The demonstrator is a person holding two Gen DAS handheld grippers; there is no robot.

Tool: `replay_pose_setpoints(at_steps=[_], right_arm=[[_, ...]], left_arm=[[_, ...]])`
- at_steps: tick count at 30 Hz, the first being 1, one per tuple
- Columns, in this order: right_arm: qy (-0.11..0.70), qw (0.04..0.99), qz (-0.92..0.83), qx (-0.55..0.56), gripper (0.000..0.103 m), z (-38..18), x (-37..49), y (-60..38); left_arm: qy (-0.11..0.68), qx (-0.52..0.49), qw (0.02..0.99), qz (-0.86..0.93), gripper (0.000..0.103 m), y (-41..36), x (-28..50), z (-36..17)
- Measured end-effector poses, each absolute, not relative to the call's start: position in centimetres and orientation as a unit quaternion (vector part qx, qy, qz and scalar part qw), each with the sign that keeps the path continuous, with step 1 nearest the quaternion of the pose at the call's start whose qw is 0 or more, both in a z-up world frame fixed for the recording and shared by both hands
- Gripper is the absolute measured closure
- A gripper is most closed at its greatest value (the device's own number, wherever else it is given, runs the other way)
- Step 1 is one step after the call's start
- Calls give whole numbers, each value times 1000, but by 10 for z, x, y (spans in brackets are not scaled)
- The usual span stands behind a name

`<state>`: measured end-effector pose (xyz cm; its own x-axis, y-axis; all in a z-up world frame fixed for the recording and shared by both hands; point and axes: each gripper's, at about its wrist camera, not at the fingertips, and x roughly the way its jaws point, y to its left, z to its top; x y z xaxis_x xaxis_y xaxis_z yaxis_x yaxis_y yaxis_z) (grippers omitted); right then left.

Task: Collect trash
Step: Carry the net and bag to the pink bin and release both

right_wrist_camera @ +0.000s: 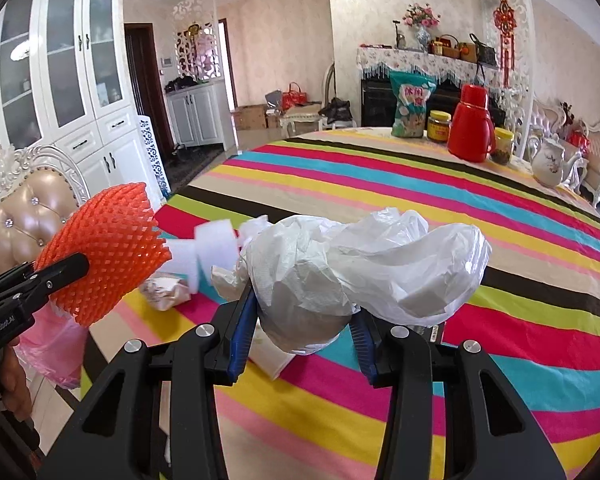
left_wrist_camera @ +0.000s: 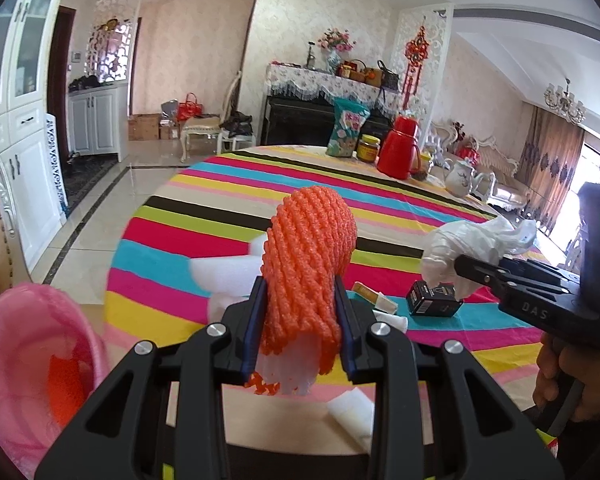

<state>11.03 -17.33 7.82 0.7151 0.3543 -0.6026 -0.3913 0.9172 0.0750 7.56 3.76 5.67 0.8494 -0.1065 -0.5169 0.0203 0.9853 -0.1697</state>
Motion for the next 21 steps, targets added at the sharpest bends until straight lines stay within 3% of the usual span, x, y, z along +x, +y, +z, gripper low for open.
replay_pose_setpoints(at_steps=[21], right_arm=[[297, 918, 261, -44, 61, 95, 61, -97]], left_arm=[[233, -106, 965, 58, 72, 122, -13, 79]])
